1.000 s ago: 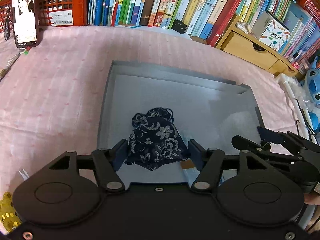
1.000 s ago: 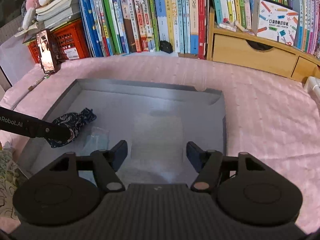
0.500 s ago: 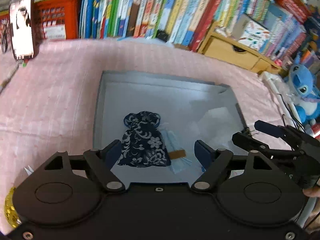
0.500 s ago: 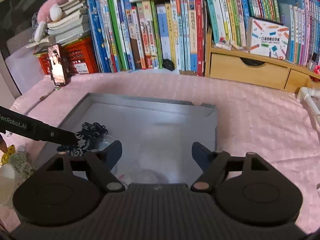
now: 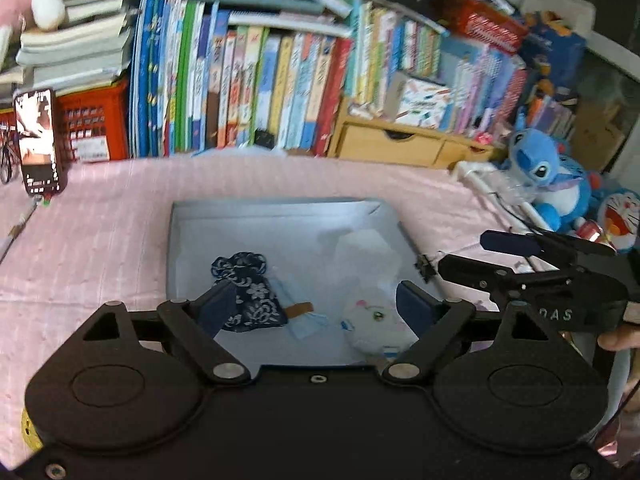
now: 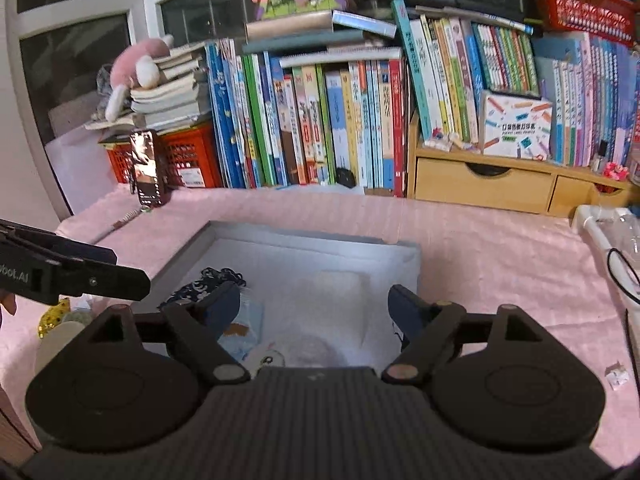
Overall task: Organize soft objects
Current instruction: 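Withdraw both open tools from the tray toward the table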
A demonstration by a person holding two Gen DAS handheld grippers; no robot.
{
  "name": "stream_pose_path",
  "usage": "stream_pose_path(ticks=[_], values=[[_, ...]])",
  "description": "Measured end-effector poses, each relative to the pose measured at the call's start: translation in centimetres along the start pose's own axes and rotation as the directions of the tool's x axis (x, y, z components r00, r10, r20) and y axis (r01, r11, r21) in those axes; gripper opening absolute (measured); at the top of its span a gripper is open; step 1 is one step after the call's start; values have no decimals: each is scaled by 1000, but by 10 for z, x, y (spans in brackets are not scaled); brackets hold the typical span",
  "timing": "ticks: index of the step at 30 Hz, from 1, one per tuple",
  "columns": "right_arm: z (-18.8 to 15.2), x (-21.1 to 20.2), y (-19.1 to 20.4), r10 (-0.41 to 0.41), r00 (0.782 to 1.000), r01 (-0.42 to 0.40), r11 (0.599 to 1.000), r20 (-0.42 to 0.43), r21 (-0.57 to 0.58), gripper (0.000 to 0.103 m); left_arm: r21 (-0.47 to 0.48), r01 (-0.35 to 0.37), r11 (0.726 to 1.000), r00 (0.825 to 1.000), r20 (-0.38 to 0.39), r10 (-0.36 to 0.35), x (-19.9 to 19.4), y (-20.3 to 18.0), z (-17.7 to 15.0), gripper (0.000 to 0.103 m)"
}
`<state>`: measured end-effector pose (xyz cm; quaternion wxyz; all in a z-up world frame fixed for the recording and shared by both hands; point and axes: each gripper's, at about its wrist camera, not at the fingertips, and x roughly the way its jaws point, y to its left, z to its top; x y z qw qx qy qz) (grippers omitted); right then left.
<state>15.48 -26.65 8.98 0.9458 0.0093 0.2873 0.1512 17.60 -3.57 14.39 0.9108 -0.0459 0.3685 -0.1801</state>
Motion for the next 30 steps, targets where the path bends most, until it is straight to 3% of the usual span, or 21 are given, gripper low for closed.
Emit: stream_pose_path(ticks=[9,20,30], values=[[-15,-35,-1,-13,998,13,1000,57,1,92,60,73,996,993,89,-78,-39,-19,-44,90],[-42,-54,-17,-57,996,53,997,73,57,95,120,58,991,984,159,-77,-69,-26,-94,93],[-64,-50,-38,-88,995,80,986,46,148,95,164,26,986,982,178,-56,-78,-32,-128,93]])
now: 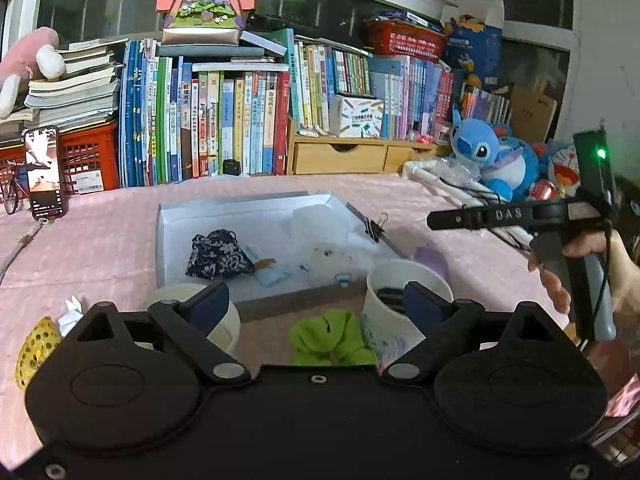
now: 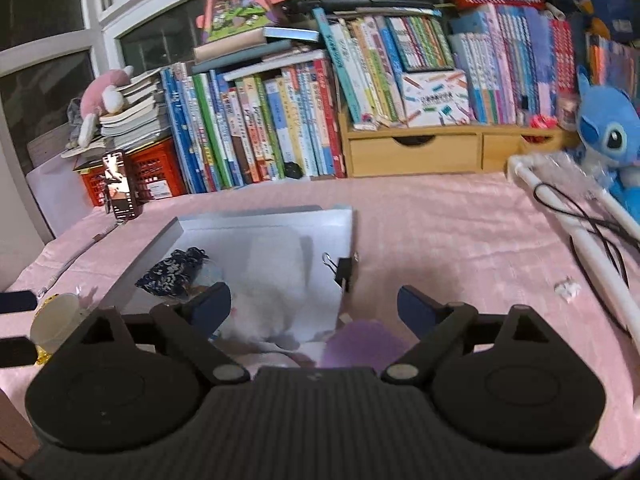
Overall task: Organize soft objects
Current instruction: 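Withdraw both open tools from the tray toward the table, then grasp the green and pink scrunchies with the left tool while the right tool grasps the purple plush ball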
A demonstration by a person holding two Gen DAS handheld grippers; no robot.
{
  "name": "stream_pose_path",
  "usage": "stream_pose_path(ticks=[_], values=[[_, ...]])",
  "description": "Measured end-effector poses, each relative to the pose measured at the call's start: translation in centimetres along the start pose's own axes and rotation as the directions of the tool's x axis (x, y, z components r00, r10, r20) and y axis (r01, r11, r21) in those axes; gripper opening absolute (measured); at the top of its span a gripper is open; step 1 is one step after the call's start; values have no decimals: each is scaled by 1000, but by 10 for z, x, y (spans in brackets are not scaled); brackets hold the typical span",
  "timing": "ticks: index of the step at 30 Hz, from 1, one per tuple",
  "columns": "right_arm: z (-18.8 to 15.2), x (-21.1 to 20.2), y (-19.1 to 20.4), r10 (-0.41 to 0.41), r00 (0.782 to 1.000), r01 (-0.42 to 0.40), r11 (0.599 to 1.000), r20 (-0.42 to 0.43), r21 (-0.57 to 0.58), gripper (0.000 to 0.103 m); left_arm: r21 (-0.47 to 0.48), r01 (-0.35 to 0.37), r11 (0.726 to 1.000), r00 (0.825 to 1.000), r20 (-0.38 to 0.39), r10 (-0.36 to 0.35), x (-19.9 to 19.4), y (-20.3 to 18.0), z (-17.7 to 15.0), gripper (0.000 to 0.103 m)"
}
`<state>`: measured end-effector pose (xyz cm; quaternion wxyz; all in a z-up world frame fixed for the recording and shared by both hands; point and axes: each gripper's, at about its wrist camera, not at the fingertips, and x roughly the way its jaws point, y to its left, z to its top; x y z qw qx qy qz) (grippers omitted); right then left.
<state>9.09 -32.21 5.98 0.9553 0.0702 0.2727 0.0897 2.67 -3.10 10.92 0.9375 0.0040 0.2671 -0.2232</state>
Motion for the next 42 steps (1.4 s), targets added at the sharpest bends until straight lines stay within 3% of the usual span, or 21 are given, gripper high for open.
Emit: stream_pose_path(ticks=[9,17,28,42], values=[[-13,11,-17,3,999,1,996,-40,85,95,40,19,999,998,-59,-16,8,-23,-32,93],[-29,20,-35,7,998,4,978,-55,208,91,72,-69,995,997,-37,72,23,-46,-66,93],[-49,37,-43,28,997,-7,964,-75,268,89,6,-167,986,986,5,167,50,-45,-89,92],[-54,51,-45,3,996,19,965,-86,260,86,-2,-155,988,988,-3,155,69,-45,-95,71]])
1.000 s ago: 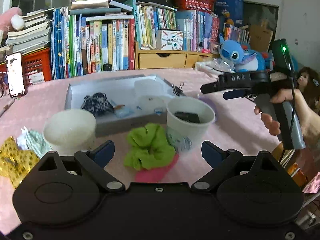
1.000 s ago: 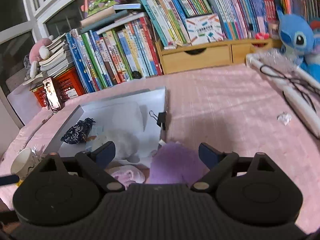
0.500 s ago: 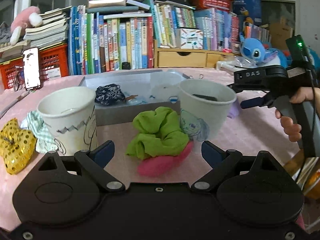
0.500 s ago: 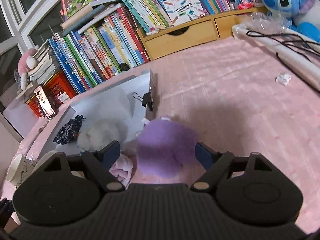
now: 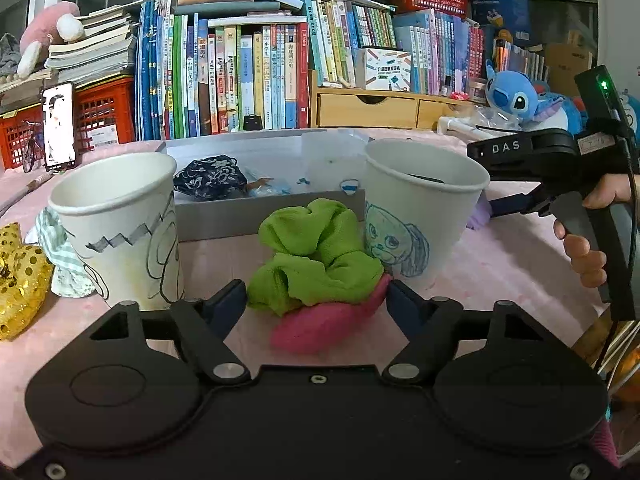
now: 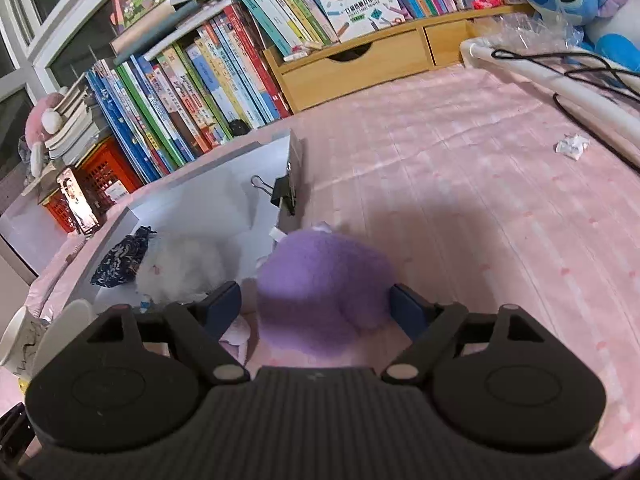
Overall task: Organize soft objects
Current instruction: 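Grasp the green and pink scrunchies with the left tool while the right tool grasps the purple plush ball, then lift and carry the scrunchies and purple ball over the grey tray with both tools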
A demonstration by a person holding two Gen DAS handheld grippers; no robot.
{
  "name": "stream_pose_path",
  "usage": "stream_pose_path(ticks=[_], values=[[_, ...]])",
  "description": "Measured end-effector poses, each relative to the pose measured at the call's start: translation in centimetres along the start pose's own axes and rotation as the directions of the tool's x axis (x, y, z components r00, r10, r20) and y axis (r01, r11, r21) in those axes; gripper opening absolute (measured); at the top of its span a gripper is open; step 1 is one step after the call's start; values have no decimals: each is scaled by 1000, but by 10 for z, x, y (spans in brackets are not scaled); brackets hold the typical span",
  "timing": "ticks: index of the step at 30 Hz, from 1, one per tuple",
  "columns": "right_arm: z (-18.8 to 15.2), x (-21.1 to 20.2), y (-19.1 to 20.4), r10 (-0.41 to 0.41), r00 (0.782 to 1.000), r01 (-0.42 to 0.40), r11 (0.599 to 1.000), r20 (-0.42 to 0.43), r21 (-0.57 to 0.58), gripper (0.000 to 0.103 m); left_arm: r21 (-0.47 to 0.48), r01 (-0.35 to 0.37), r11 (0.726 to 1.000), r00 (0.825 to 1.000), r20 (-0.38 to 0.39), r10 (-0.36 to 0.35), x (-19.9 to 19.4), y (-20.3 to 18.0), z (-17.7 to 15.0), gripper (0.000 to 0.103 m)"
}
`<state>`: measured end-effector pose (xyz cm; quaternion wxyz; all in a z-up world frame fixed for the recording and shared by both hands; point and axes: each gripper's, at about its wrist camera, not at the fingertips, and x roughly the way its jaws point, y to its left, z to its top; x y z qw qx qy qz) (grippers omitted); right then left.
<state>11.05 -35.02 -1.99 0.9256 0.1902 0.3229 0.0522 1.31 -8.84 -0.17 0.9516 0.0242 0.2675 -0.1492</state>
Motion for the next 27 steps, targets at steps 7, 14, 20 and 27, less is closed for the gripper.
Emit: stream_pose_path(ticks=[7,14,20,27], values=[[1,-1,1,-21,1000,21,1000,1,-18,71,30,23,999,1000,-15,-23,-3,-1,-1,50],[0,-3,2,-24,1000,24,1000,11,-15,70,65,12,998,1000,5,-12,-13,-4,2,47],[0,-10,5,-36,999,37,999,32,-32,70,70,10,997,1000,26,-12,-25,-1,6,47],[4,-25,10,-46,997,50,997,70,-56,70,62,17,998,997,79,-22,-44,2,20,47]])
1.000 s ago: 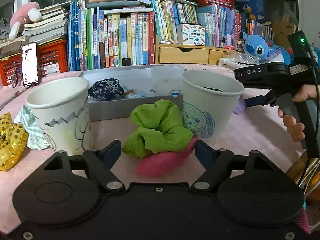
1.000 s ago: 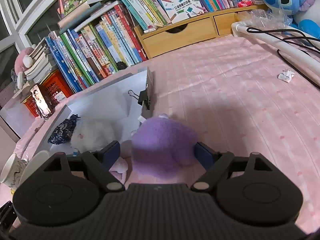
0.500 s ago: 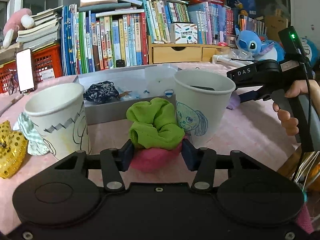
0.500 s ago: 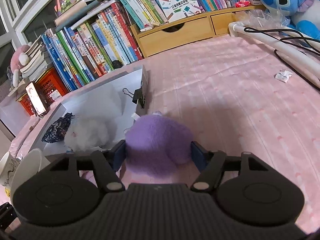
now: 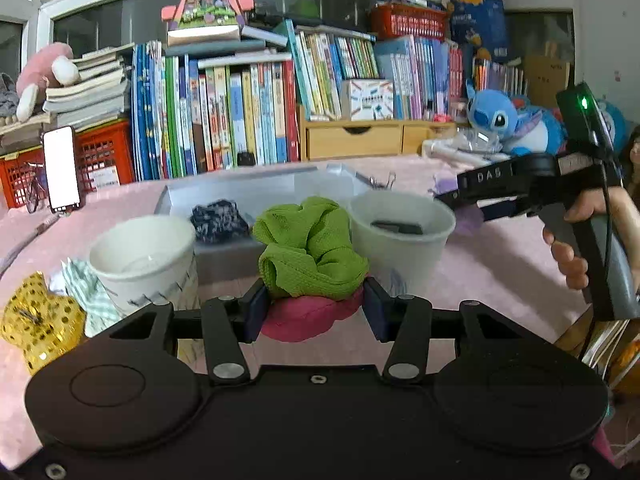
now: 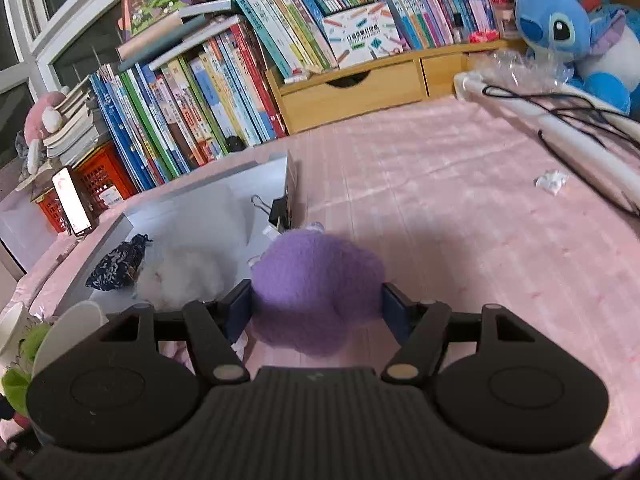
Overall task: Organize soft objects
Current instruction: 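Lift and carry the scrunchies and purple ball over the grey tray with both tools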
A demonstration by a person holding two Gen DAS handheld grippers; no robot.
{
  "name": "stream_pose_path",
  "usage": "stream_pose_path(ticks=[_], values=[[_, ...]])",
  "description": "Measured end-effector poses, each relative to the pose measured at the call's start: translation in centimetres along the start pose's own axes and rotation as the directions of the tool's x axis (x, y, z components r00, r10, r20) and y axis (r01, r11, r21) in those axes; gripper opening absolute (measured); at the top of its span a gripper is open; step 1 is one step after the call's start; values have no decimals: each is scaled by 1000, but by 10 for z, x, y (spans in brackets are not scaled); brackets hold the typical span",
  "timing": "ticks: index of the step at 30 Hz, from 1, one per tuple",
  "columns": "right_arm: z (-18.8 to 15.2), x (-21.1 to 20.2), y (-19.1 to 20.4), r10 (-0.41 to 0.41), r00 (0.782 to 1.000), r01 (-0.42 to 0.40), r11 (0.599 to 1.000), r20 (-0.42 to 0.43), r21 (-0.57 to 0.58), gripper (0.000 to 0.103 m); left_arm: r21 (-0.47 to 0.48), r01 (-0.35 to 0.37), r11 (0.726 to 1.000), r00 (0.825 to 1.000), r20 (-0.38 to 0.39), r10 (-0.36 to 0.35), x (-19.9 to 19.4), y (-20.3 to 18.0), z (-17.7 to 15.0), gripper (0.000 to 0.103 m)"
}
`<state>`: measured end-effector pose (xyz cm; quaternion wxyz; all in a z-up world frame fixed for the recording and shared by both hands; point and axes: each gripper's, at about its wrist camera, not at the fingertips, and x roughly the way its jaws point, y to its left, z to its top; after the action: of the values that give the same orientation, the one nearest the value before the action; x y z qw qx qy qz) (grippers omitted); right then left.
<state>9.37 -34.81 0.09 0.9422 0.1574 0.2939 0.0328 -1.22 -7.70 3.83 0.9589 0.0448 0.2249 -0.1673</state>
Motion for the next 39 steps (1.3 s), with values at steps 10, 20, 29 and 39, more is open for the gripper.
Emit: stream_pose_path(ticks=[10,20,29,39], values=[[10,-20,10,27,998,-25,999,60,-26,70,-12,26,1000,997,77,-25,-24,2,30,47],[17,-30,24,65,994,-60,997,90,-58,70,-45,37,998,996,88,-33,-22,16,58,47],[30,-28,40,104,990,-96,992,97,-84,70,-86,54,995,997,69,-48,-8,46,95,47],[65,-11,62,155,985,-147,984,71,-96,70,-132,8,991,999,33,-4,25,95,148,47]])
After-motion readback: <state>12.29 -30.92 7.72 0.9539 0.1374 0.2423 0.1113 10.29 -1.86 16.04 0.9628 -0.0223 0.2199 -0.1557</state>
